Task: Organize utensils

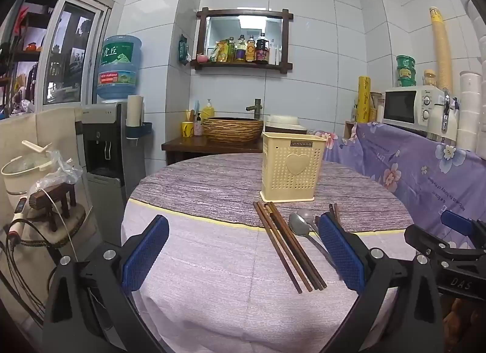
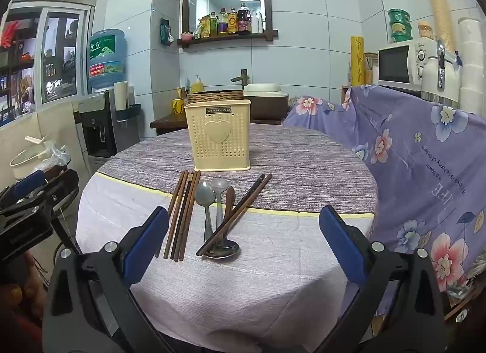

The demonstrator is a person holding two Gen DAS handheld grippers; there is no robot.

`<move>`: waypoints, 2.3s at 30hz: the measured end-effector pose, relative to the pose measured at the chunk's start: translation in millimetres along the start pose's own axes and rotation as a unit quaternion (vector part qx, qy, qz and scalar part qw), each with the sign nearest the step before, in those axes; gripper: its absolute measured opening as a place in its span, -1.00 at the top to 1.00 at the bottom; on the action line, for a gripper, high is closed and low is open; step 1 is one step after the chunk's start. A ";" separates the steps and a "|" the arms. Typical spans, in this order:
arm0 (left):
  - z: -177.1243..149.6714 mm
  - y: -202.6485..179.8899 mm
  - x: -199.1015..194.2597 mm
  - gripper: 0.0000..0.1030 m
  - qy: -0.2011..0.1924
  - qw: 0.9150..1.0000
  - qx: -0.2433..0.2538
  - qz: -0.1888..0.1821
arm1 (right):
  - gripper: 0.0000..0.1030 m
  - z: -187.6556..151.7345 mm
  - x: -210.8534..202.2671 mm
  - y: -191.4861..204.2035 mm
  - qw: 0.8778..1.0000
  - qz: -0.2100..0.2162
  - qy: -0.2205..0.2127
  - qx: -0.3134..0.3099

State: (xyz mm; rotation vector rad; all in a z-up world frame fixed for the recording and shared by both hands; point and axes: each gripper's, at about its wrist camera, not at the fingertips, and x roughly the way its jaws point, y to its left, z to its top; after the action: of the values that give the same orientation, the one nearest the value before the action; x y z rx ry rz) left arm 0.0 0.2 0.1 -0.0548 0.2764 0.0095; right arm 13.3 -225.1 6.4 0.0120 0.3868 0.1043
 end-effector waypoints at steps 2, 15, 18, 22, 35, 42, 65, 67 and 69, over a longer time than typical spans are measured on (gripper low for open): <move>-0.3 -0.7 -0.5 -0.90 -0.004 1.000 0.006 0.001 | -0.91 0.0 0.1 -0.5 1.000 0.000 0.000 0.001; 3.7 -0.9 -1.7 -0.90 -0.006 1.000 0.003 0.007 | -0.91 -6.0 2.6 -5.4 1.000 0.000 0.003 0.004; 3.5 -0.5 -0.8 -0.90 -0.006 1.000 0.004 0.007 | -0.91 -1.9 2.0 -3.5 1.000 -0.002 0.002 0.006; 2.5 0.2 -0.9 -0.90 -0.007 1.000 0.003 0.007 | -0.91 -1.8 2.1 -3.8 1.000 -0.001 0.002 0.007; 0.7 1.8 0.6 -0.90 -0.008 1.000 0.004 0.009 | -0.91 -1.5 1.4 -4.0 1.000 -0.002 0.002 0.007; -0.5 2.9 1.4 -0.90 -0.007 1.000 0.004 0.010 | -0.91 -1.9 0.9 -4.2 1.000 -0.001 0.004 0.007; -0.6 2.3 1.3 -0.90 -0.007 1.000 0.006 0.010 | -0.91 -3.0 1.7 -5.0 1.000 -0.002 0.004 0.007; -0.6 2.3 1.3 -0.90 -0.007 1.000 0.005 0.010 | -0.91 -3.1 1.6 -5.3 1.000 -0.002 0.005 0.007; -0.5 2.2 1.3 -0.90 -0.007 1.000 0.006 0.010 | -0.91 -4.2 2.7 -5.5 1.000 -0.003 0.005 0.007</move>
State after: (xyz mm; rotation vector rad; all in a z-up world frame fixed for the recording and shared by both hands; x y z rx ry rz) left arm 1.1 2.4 -0.8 -0.0401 0.2635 0.0288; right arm 14.7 -230.3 1.3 0.0250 0.3972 0.0959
